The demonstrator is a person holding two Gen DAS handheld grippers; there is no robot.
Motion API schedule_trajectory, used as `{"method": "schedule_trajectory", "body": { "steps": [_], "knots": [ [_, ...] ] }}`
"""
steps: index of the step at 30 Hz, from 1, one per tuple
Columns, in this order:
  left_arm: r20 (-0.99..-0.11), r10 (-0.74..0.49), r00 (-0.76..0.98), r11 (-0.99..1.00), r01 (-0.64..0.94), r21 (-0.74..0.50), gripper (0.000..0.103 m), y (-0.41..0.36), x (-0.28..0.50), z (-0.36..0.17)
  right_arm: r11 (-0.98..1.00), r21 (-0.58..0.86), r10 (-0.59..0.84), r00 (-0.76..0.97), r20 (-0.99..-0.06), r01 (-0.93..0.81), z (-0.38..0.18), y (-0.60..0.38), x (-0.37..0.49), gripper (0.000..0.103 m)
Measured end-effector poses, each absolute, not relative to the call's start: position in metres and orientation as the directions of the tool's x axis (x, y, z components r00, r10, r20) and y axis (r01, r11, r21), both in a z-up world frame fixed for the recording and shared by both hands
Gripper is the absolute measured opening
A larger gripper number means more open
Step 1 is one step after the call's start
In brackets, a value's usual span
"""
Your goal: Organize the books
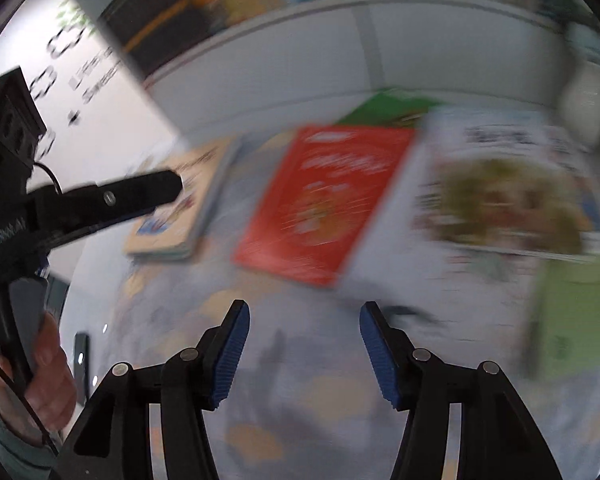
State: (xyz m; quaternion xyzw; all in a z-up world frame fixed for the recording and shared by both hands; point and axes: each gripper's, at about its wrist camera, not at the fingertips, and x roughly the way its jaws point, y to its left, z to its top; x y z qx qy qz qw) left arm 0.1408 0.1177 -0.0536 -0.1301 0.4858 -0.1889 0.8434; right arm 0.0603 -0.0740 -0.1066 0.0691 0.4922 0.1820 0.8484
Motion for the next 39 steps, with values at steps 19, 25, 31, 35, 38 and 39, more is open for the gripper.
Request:
{"method": "schedule_trajectory", "body": {
  "steps": [19,25,31,35,38,39],
  "knots": [
    [-0.842,-0.406,0.354,0.909,0.252,-0.332,0.074,-0.013,0.225,-0.124,0.994,0.105,0.087,0.589,-0.803,-0.003,-0.104,-0.270,0.137,0.059],
    [-0.832,-0.472,0.292,0.879,0.231,-0.418,0.074,-0.006,0.234,-0.151,0.993,0.119,0.105,0.543,-0.833,-0.009,-0.133,-0.269,0.173,0.053],
    [-0.817,-0.523,0.241,0.846,0.260,-0.465,0.074,-0.012,0.237,-0.159,0.981,0.188,0.143,0.506,-0.850,0.039,-0.155,-0.273,0.187,0.053],
    [-0.825,-0.521,0.221,0.841,0.301,-0.450,0.074,-0.021,0.224,-0.156,0.980,0.198,0.164,0.501,-0.850,0.015,-0.151,-0.265,0.181,0.055],
    [-0.828,-0.516,0.221,0.844,0.299,-0.446,0.074,-0.021,0.207,-0.152,0.989,0.151,0.132,0.492,-0.861,-0.001,-0.149,-0.260,0.172,0.055],
    [-0.824,-0.521,0.224,0.842,0.294,-0.452,0.074,-0.019,0.202,-0.149,0.987,0.160,0.140,0.493,-0.859,-0.003,-0.147,-0.260,0.166,0.055]
  ]
}}
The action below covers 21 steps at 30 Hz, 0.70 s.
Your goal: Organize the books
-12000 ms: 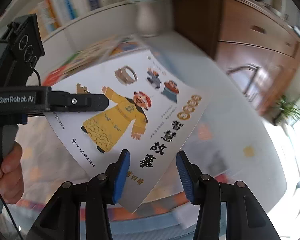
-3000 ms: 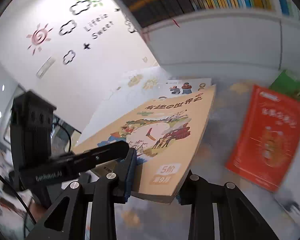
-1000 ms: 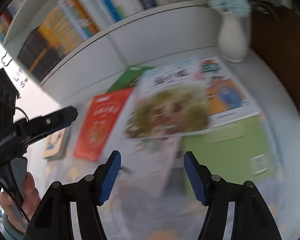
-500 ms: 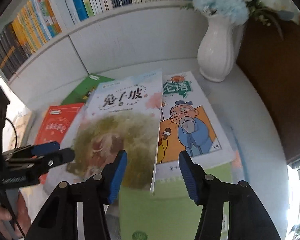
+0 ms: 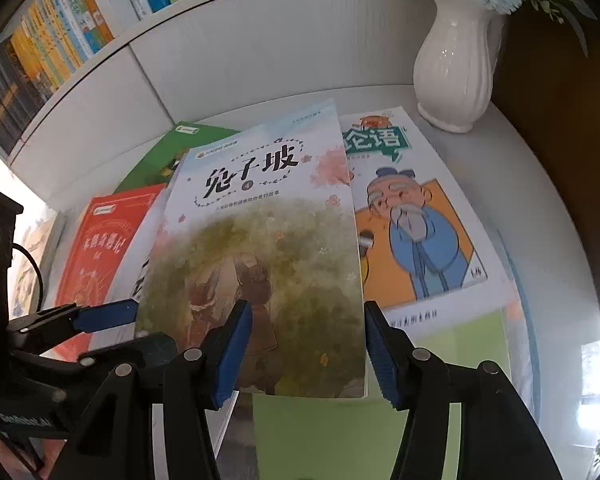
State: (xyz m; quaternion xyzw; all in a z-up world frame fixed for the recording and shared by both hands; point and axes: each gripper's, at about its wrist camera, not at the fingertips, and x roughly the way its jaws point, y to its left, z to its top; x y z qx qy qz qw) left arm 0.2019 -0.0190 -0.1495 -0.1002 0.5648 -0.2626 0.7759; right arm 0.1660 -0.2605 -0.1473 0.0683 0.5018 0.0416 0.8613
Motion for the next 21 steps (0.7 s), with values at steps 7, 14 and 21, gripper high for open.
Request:
{"method": "schedule_trajectory", "body": {
  "steps": [7,14,21],
  "knots": [
    [-0.845,-0.477,0.241,0.867,0.284,-0.409,0.074,0.006,0.119,-0.130,0.984,0.134,0.173,0.475,-0.863,-0.115,-0.129,-0.228,0.103,0.055],
    [-0.862,-0.415,0.291,0.909,0.151,-0.388,0.074,0.076,0.021,-0.128,0.925,0.285,0.358,0.320,-0.877,-0.253,-0.150,-0.164,0.033,0.051],
    [-0.859,-0.358,0.366,0.923,0.001,-0.385,0.074,0.131,0.013,-0.135,0.893,0.323,0.397,0.211,-0.893,-0.313,-0.174,-0.119,-0.016,0.051]
  ]
}}
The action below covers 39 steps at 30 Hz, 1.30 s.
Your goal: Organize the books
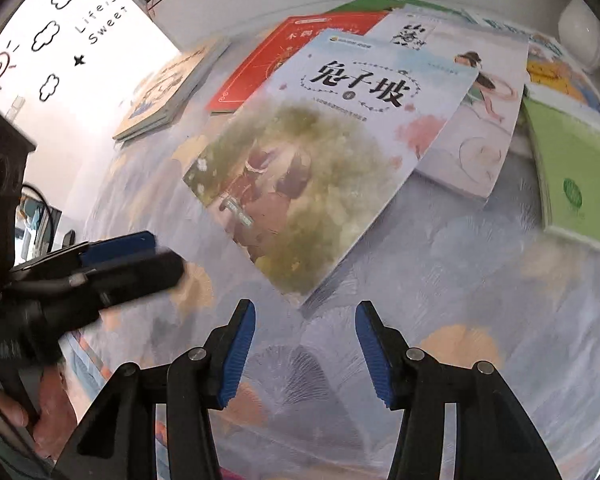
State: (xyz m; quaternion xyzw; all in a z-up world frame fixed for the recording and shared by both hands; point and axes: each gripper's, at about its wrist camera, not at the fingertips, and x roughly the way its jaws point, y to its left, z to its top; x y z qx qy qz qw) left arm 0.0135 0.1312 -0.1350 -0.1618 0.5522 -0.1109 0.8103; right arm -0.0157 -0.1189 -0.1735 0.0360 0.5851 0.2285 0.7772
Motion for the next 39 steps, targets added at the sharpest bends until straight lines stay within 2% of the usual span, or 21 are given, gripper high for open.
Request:
{"method": "schedule_trajectory", "body": {
  "steps": [5,8,10,12,15,19,21,24,28,31,33,36,37,39],
  "knots": [
    [-0.865,-0.326,0.381,0.938,0.017,-0.347,0.074,0.146,0.074,-0.149,0.911,0.360,0.402,0.238,-0.884,-0.201,-0.172,-0.134,0.004,0.051],
    [-0.874,-0.379,0.304,0.921,0.027,-0.389,0.074,0.144,0.101,-0.178,0.929,0.338,0.368,0.260,-0.893,-0.152,-0.179,-0.132,0.011,0.051],
    [-0.861,-0.381,0.337,0.922,0.070,-0.380,0.075,0.141,0.097,-0.175,0.934,0.332,0.355,0.258,-0.899,-0.131,-0.185,-0.126,0.018,0.051],
    [-0.857,-0.423,0.295,0.906,0.117,-0.407,0.080,0.131,0.093,-0.175,0.937,0.330,0.348,0.293,-0.890,-0.113,-0.186,-0.120,0.020,0.053],
    [-0.864,-0.410,0.293,0.911,0.174,-0.373,0.081,0.120,0.075,-0.172,0.938,0.330,0.346,0.302,-0.888,-0.106,-0.186,-0.113,0.023,0.055],
    [-0.812,-0.536,0.232,0.842,0.217,-0.494,0.081,0.114,0.035,-0.170,0.942,0.326,0.335,0.312,-0.889,-0.079,-0.186,-0.126,0.017,0.055],
    [-0.805,-0.550,0.222,0.834,0.199,-0.515,0.081,0.111,0.018,-0.175,0.936,0.344,0.349,0.304,-0.886,-0.071,-0.186,-0.139,0.009,0.055],
    [-0.821,-0.486,0.299,0.874,0.150,-0.462,0.067,0.112,0.000,-0.177,0.921,0.387,0.384,0.291,-0.876,-0.050,-0.190,-0.152,-0.004,0.055],
    [-0.808,-0.505,0.302,0.860,0.095,-0.502,0.051,0.118,0.004,-0.180,0.947,0.319,0.311,0.316,-0.896,-0.026,-0.185,-0.157,-0.016,0.055],
    [-0.791,-0.531,0.303,0.842,0.090,-0.531,0.050,0.123,0.008,-0.183,0.951,0.307,0.304,0.332,-0.893,-0.045,-0.187,-0.147,-0.027,0.050],
    [-0.764,-0.572,0.300,0.812,0.075,-0.579,0.050,0.127,0.012,-0.180,0.947,0.318,0.316,0.345,-0.884,-0.052,-0.185,-0.144,-0.032,0.050],
    [-0.633,-0.711,0.305,0.680,0.073,-0.729,0.050,0.136,0.005,-0.165,0.945,0.324,0.319,0.366,-0.874,-0.052,-0.187,-0.146,-0.034,0.050],
    [-0.614,-0.726,0.311,0.666,0.096,-0.739,0.050,0.132,0.003,-0.157,0.938,0.345,0.337,0.366,-0.867,-0.045,-0.187,-0.152,-0.034,0.050],
    [-0.634,-0.703,0.321,0.700,0.153,-0.698,0.050,0.118,0.002,-0.144,0.923,0.384,0.370,0.362,-0.856,-0.033,-0.188,-0.157,-0.035,0.050]
  ]
}}
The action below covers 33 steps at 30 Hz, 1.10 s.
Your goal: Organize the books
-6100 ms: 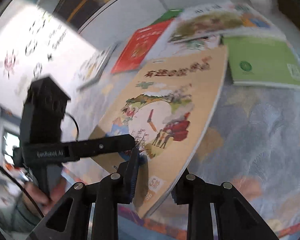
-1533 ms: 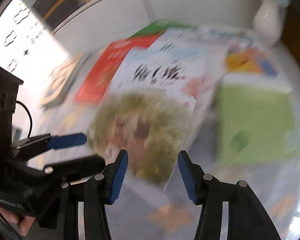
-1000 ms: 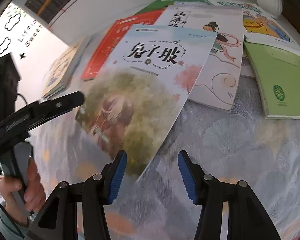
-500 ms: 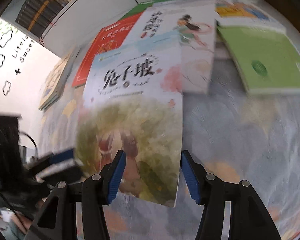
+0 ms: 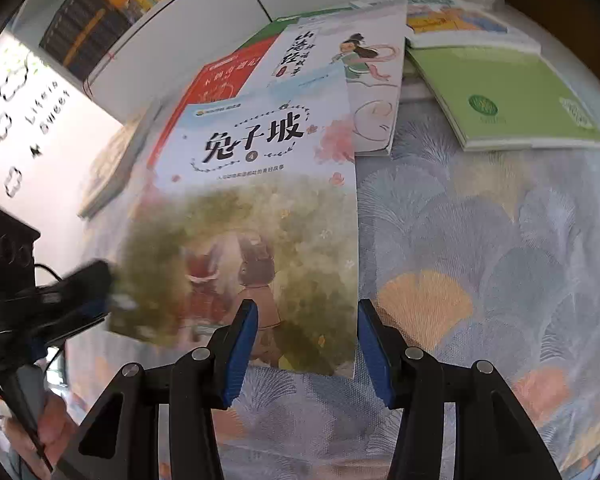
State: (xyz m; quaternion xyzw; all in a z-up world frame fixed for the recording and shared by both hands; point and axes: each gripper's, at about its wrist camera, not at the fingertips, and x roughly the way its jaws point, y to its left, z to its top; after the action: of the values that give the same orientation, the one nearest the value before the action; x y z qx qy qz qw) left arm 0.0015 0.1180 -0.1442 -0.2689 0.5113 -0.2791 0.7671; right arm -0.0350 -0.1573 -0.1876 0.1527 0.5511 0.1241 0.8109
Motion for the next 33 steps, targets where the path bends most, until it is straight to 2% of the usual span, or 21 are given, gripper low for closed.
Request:
{"method": "schedule_trajectory", "body": {
  "steps": [2,3,4,6,9,13,14,16,18,21,23,24,25,26,28,29,33],
  "knots": [
    [-0.689,-0.648,0.326,0.756,0.166,-0.633,0.050,0.105,0.005,-0.149,0.907,0.419,0.401,0.356,-0.844,-0.027,-0.190,-0.162,-0.033,0.050],
    [-0.708,-0.630,0.318,0.772,0.160,-0.615,0.043,0.102,0.008,-0.154,0.904,0.426,0.407,0.355,-0.841,-0.029,-0.190,-0.164,-0.033,0.050],
    [-0.730,-0.612,0.304,0.787,0.145,-0.600,0.024,0.099,0.011,-0.164,0.903,0.428,0.411,0.354,-0.840,-0.032,-0.191,-0.164,-0.033,0.050],
    [-0.743,-0.603,0.290,0.792,0.112,-0.600,0.012,0.098,0.015,-0.177,0.906,0.422,0.409,0.354,-0.841,-0.043,-0.190,-0.165,-0.034,0.050],
    [-0.728,-0.617,0.298,0.779,0.102,-0.619,0.013,0.096,0.017,-0.176,0.906,0.420,0.412,0.348,-0.842,-0.058,-0.190,-0.162,-0.035,0.052],
    [-0.576,-0.769,0.278,0.612,0.056,-0.789,0.013,0.107,0.021,-0.165,0.878,0.477,0.464,0.298,-0.834,-0.033,-0.192,-0.167,-0.031,0.057],
    [-0.550,-0.788,0.277,0.584,0.049,-0.810,0.013,0.109,0.023,-0.162,0.830,0.558,0.534,0.293,-0.793,-0.002,-0.193,-0.180,-0.030,0.058],
    [-0.502,-0.817,0.284,0.527,0.014,-0.850,0.013,0.115,0.027,-0.162,0.740,0.670,0.627,0.297,-0.720,0.060,-0.198,-0.200,-0.029,0.075],
    [-0.463,-0.836,0.296,0.474,-0.039,-0.880,0.013,0.122,0.028,-0.167,0.610,0.778,0.713,0.323,-0.622,0.151,-0.212,-0.223,-0.030,0.080],
    [-0.439,-0.844,0.307,0.439,-0.075,-0.896,0.012,0.123,0.030,-0.175,0.479,0.850,0.780,0.337,-0.527,0.220,-0.228,-0.236,-0.026,0.080],
    [-0.446,-0.845,0.295,0.440,-0.091,-0.894,0.012,0.121,0.028,-0.178,0.478,0.853,0.783,0.339,-0.521,0.208,-0.226,-0.234,-0.020,0.066],
    [-0.471,-0.833,0.291,0.468,-0.086,-0.880,0.012,0.117,0.027,-0.179,0.483,0.855,0.785,0.338,-0.519,0.190,-0.224,-0.229,-0.016,0.050],
    [-0.509,-0.811,0.290,0.511,-0.074,-0.856,0.012,0.116,0.026,-0.176,0.488,0.854,0.787,0.332,-0.520,0.182,-0.224,-0.225,-0.012,0.039],
    [-0.559,-0.778,0.285,0.569,-0.056,-0.821,0.012,0.114,0.025,-0.173,0.508,0.844,0.780,0.322,-0.536,0.173,-0.221,-0.218,-0.009,0.037],
    [-0.663,-0.692,0.286,0.691,-0.004,-0.723,0.012,0.106,0.023,-0.163,0.595,0.793,0.725,0.338,-0.599,0.129,-0.212,-0.209,-0.005,0.027],
    [-0.704,-0.642,0.302,0.745,0.030,-0.667,0.012,0.102,0.019,-0.157,0.643,0.760,0.698,0.337,-0.632,0.093,-0.205,-0.203,-0.006,0.026],
    [-0.770,-0.528,0.357,0.842,0.108,-0.528,0.014,0.092,0.009,-0.137,0.811,0.570,0.576,0.348,-0.739,-0.132,-0.169,-0.172,-0.015,0.022]
  ]
}}
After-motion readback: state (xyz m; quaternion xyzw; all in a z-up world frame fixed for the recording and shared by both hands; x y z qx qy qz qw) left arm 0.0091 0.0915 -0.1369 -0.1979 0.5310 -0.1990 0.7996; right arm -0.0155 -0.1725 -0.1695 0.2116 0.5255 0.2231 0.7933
